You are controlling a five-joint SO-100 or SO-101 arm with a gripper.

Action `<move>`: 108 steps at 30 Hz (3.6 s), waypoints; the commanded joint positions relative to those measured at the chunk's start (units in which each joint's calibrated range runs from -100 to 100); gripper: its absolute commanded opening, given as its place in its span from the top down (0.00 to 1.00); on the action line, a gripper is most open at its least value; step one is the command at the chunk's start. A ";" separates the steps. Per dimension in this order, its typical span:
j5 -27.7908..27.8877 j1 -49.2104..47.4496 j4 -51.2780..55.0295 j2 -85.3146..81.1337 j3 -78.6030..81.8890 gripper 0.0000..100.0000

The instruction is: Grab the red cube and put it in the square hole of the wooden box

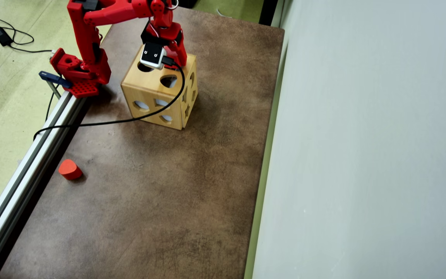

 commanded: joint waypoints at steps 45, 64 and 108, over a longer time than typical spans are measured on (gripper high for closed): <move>0.39 -0.45 1.71 -4.62 -1.98 0.78; 0.34 -0.37 1.55 -2.83 -2.78 0.78; 3.57 1.56 2.75 -2.83 -1.80 0.67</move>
